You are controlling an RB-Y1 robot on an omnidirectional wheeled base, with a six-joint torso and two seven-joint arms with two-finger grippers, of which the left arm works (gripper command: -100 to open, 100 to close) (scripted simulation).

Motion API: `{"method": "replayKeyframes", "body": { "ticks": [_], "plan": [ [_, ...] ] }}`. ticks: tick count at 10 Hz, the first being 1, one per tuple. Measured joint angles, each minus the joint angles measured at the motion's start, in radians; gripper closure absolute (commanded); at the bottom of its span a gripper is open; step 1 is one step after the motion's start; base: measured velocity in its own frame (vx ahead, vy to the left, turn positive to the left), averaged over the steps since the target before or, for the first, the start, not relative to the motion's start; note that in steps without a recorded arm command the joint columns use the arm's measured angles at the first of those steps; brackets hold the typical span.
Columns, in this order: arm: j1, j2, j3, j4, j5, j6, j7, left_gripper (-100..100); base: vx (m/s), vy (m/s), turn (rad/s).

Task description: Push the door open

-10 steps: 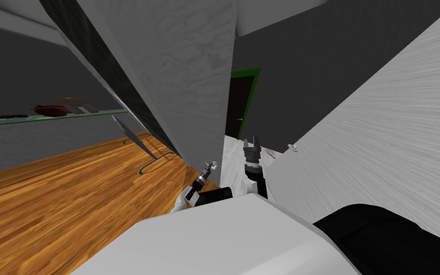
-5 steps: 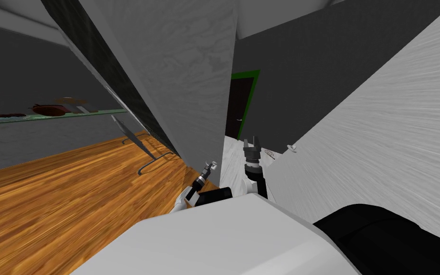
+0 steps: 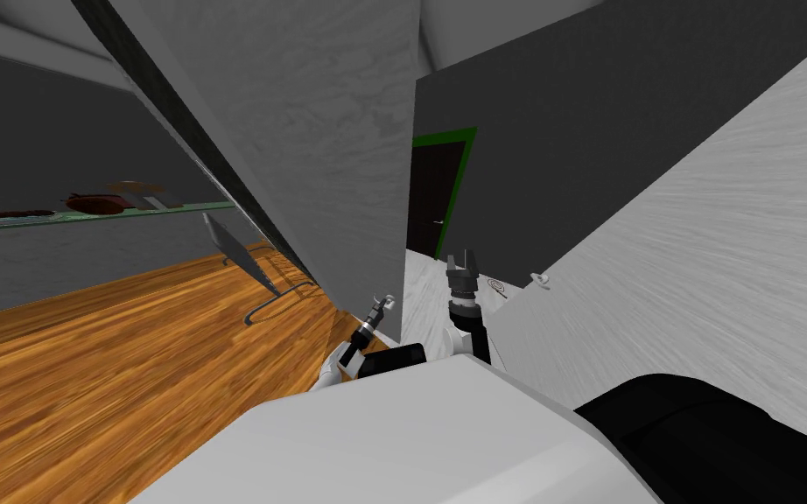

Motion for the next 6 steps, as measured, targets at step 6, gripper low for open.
{"method": "replayKeyframes", "body": {
  "ticks": [6],
  "plan": [
    [-0.001,-0.011,0.069,0.006,0.030,0.010,-0.042,100,0.116,-0.131,0.047]
  ]
}}
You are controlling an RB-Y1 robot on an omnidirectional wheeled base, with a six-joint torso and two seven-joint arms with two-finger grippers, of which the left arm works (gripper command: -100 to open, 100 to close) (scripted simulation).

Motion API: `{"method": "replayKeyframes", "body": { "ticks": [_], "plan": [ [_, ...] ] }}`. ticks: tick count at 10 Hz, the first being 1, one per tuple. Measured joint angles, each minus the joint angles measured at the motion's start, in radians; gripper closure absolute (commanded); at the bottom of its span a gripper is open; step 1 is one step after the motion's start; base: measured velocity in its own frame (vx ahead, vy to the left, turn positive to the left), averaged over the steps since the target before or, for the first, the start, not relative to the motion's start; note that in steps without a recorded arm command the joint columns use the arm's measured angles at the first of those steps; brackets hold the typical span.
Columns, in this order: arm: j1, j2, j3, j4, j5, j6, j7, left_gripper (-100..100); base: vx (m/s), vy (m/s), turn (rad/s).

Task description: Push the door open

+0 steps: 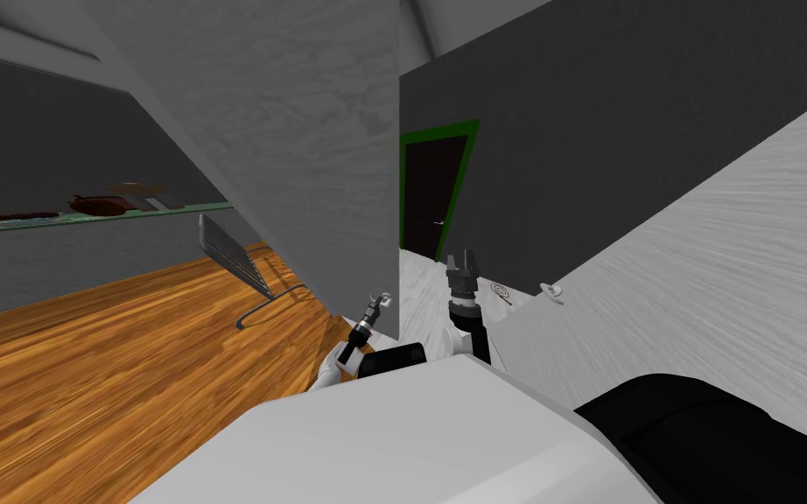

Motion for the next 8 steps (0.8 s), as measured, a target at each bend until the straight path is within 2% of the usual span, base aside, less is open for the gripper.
{"method": "replayKeyframes", "body": {
  "ticks": [1,2,3,5,7,8],
  "plan": [
    [0.013,0.003,0.012,-0.018,0.005,0.010,-0.006,100,0.107,-0.137,0.078],
    [-0.001,-0.003,0.030,0.012,0.013,0.000,-0.015,100,0.124,-0.125,0.045],
    [0.005,-0.004,0.040,0.008,0.017,0.004,-0.023,100,0.113,-0.119,0.043],
    [-0.012,-0.012,0.070,0.031,0.031,0.002,-0.037,100,0.115,-0.144,0.049],
    [0.007,-0.009,0.089,0.007,0.039,0.005,-0.047,100,0.094,-0.125,0.043],
    [-0.004,-0.012,0.102,0.026,0.045,0.000,-0.053,100,0.113,-0.141,0.055]
  ]
}}
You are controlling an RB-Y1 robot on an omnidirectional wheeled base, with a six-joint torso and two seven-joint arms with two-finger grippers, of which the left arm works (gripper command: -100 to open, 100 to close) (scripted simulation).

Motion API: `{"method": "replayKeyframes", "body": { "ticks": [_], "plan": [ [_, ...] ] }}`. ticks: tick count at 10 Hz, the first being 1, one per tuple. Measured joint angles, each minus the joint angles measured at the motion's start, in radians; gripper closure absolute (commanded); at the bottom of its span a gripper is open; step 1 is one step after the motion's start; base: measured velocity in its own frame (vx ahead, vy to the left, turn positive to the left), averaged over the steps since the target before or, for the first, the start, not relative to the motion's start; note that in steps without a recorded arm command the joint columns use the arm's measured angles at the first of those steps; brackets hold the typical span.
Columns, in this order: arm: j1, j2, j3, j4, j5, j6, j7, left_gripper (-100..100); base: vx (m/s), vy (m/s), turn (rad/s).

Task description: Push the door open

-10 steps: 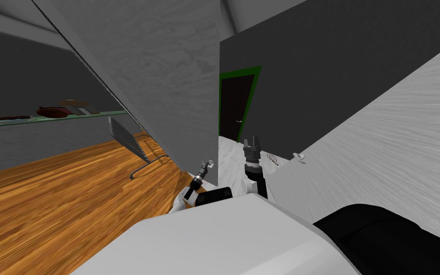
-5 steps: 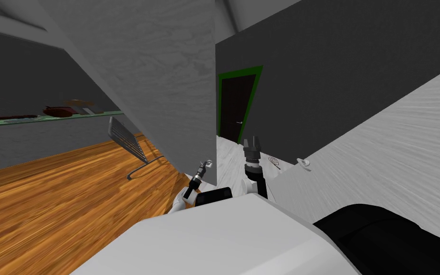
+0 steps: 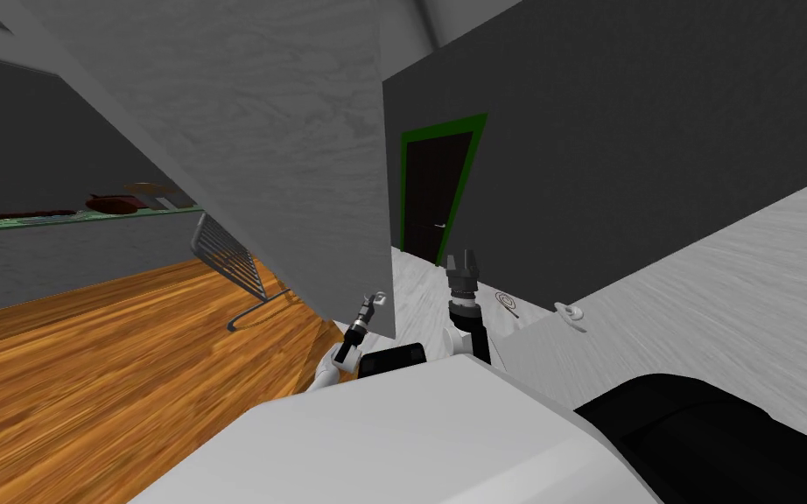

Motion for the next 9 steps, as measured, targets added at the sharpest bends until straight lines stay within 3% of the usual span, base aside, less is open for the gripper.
{"method": "replayKeyframes", "body": {
  "ticks": [4,7,9],
  "plan": [
    [0.013,-0.006,0.053,-0.022,0.022,0.026,-0.027,100,0.144,-0.180,0.065],
    [-0.003,-0.014,0.092,-0.001,0.039,0.016,-0.046,100,0.099,-0.111,0.037],
    [0.000,-0.009,0.100,-0.006,0.044,0.017,-0.050,100,0.117,-0.096,0.050]
  ]
}}
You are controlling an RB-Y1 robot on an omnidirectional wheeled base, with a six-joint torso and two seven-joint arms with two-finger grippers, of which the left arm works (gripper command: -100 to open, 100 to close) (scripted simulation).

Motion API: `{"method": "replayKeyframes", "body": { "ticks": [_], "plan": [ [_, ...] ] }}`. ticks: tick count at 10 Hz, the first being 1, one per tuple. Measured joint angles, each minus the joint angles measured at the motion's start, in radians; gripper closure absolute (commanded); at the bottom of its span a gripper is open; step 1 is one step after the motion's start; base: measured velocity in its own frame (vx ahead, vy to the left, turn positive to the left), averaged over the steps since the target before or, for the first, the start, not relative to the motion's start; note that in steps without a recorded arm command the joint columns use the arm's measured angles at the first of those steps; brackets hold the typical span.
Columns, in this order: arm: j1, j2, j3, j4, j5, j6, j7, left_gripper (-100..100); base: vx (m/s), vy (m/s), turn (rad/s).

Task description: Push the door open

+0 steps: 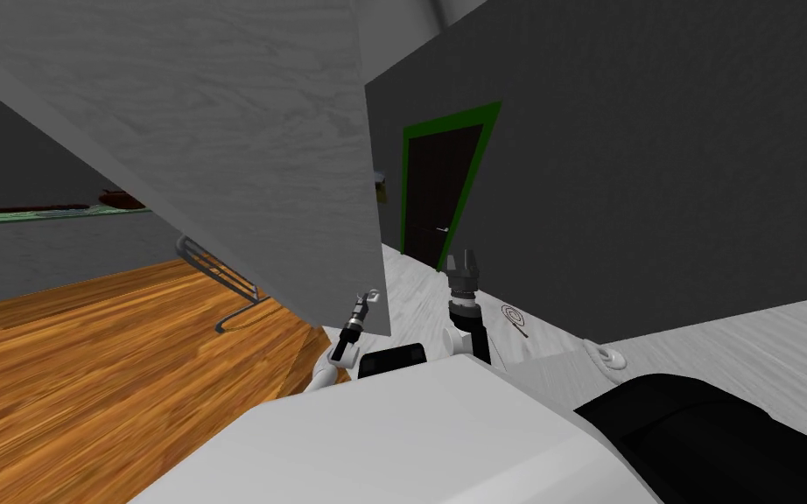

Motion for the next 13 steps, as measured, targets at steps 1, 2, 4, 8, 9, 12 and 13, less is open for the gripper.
{"method": "replayKeyframes", "body": {
  "ticks": [1,2,4,8,9,12,13],
  "plan": [
    [-0.010,0.001,0.012,0.026,0.006,-0.006,-0.006,100,0.149,-0.124,0.056],
    [-0.013,0.003,0.021,0.037,0.011,-0.011,-0.011,100,0.144,-0.116,0.049],
    [-0.004,0.002,0.041,0.020,0.020,-0.001,-0.024,100,0.162,-0.128,0.051],
    [-0.016,0.005,0.083,0.036,0.041,-0.013,-0.039,100,0.139,-0.122,0.055],
    [-0.012,0.003,0.093,0.028,0.046,-0.008,-0.045,100,0.137,-0.110,0.052],
    [-0.008,0.000,0.114,0.022,0.057,-0.002,-0.053,100,0.113,-0.065,0.043],
    [-0.006,0.001,0.121,0.022,0.060,0.002,-0.057,100,0.188,-0.102,0.058]
  ]
}}
